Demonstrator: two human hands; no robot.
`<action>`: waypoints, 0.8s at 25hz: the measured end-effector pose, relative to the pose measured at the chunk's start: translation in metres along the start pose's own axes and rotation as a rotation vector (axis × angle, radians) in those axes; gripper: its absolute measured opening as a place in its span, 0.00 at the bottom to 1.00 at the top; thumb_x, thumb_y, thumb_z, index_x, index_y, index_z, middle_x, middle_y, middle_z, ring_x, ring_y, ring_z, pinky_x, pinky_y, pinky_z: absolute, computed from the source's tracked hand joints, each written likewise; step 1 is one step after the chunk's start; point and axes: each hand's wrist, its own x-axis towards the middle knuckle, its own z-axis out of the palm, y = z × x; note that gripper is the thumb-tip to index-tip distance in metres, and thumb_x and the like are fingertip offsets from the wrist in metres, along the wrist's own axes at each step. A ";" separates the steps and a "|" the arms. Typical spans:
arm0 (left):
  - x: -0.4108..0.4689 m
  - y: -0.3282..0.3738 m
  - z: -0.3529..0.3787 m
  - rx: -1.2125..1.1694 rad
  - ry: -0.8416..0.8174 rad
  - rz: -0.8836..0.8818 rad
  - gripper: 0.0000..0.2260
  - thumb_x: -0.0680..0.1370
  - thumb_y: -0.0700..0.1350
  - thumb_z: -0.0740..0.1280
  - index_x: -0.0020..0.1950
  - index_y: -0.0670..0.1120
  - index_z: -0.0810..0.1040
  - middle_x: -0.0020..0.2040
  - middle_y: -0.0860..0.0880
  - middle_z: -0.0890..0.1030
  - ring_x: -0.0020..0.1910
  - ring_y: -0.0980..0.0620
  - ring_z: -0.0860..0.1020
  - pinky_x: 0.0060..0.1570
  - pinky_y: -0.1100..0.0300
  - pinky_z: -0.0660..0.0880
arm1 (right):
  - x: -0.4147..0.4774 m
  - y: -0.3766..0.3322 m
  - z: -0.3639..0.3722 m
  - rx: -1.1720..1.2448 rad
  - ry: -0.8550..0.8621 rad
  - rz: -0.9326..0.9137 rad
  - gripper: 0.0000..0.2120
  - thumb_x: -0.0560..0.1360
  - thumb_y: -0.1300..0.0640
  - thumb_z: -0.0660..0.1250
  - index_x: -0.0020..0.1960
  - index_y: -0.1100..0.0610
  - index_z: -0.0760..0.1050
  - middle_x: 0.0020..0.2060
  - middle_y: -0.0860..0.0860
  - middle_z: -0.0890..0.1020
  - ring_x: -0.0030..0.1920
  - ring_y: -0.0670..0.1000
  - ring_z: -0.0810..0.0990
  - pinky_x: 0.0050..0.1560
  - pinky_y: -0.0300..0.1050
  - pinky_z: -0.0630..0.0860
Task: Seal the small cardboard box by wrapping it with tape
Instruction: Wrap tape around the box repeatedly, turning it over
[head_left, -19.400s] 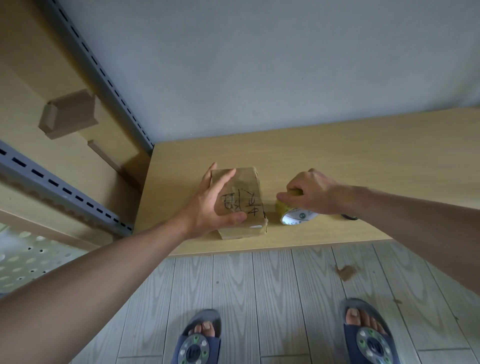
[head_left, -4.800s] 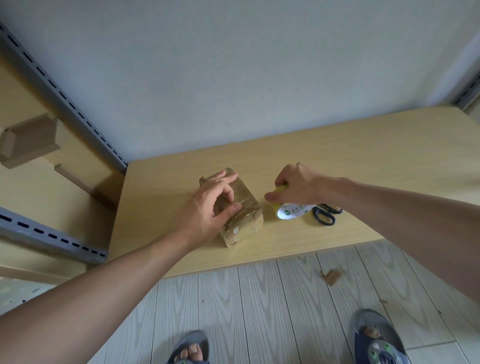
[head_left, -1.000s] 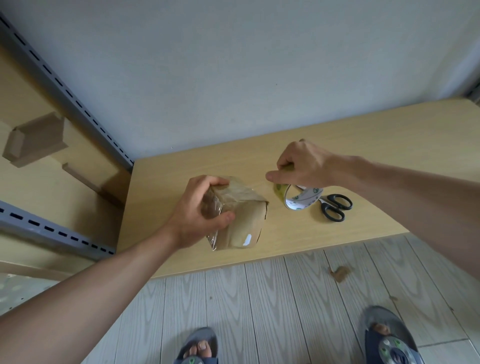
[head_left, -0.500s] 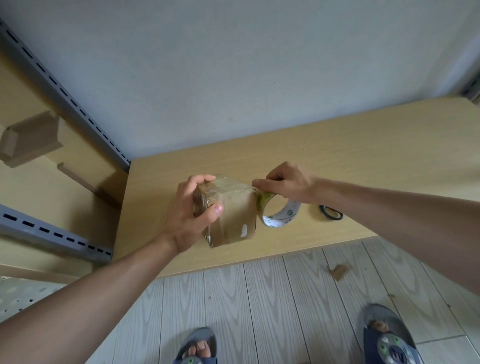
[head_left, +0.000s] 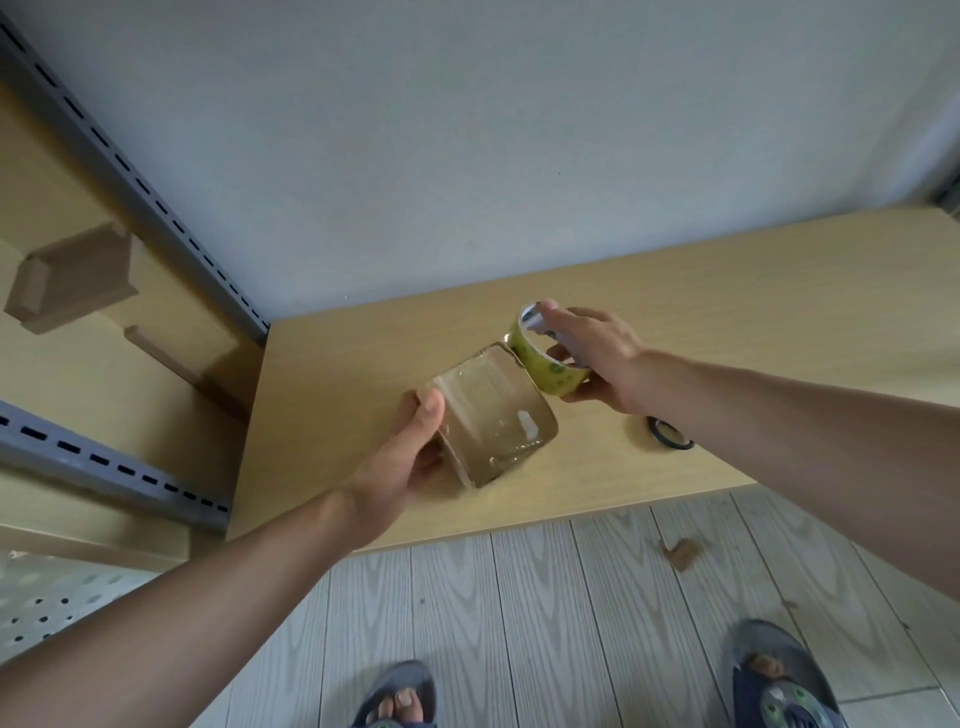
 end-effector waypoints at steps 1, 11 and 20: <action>-0.001 -0.002 -0.005 0.117 -0.053 0.033 0.45 0.65 0.71 0.74 0.73 0.47 0.69 0.66 0.48 0.80 0.68 0.50 0.78 0.65 0.53 0.75 | 0.000 -0.001 -0.002 -0.025 -0.015 0.026 0.20 0.77 0.38 0.66 0.59 0.52 0.80 0.46 0.55 0.78 0.38 0.55 0.77 0.30 0.43 0.76; 0.012 0.021 -0.001 0.556 -0.294 0.191 0.59 0.62 0.32 0.83 0.81 0.58 0.50 0.68 0.58 0.74 0.62 0.62 0.78 0.58 0.65 0.76 | 0.011 -0.010 0.013 0.067 0.036 0.152 0.16 0.76 0.48 0.69 0.59 0.56 0.78 0.51 0.58 0.85 0.49 0.59 0.85 0.51 0.53 0.82; 0.031 0.016 0.025 0.443 -0.190 0.284 0.57 0.65 0.42 0.84 0.82 0.55 0.47 0.72 0.53 0.72 0.68 0.55 0.76 0.64 0.54 0.77 | 0.003 -0.011 0.004 0.270 -0.058 0.227 0.06 0.77 0.60 0.62 0.52 0.60 0.73 0.39 0.56 0.76 0.33 0.53 0.76 0.34 0.42 0.76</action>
